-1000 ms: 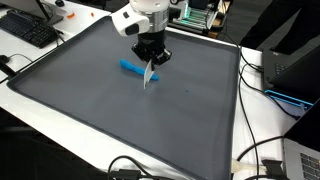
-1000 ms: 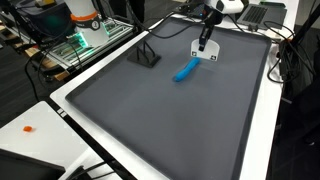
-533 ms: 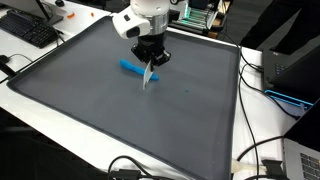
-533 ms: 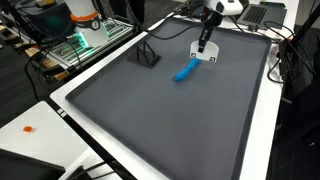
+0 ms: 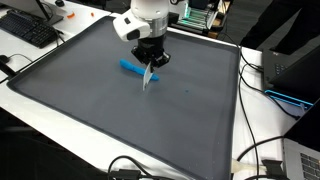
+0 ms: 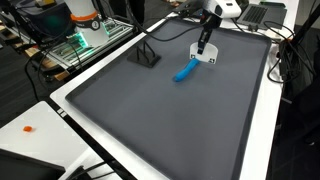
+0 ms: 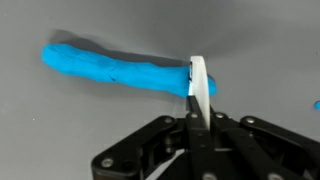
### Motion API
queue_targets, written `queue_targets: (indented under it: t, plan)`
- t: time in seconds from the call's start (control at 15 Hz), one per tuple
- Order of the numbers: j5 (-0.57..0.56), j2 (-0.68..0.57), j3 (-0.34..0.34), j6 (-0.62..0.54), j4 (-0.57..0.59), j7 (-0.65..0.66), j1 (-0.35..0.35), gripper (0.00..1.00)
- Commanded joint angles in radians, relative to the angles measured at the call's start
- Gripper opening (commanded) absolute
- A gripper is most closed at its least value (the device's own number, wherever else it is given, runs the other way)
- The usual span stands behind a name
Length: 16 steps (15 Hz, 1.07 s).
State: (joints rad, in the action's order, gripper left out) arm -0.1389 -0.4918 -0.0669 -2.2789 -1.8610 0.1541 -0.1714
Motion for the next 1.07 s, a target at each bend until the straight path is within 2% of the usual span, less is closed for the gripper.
queue_targets:
  t: [0.0,0.53,1.0]
  plan:
    - [-0.024,-0.020,0.021,-0.033,-0.024,0.011,-0.012,0.01]
    - [-0.017,-0.021,0.025,0.000,-0.031,0.011,-0.008,0.01]
    - [0.000,-0.022,0.013,0.092,-0.023,-0.021,0.001,0.01]
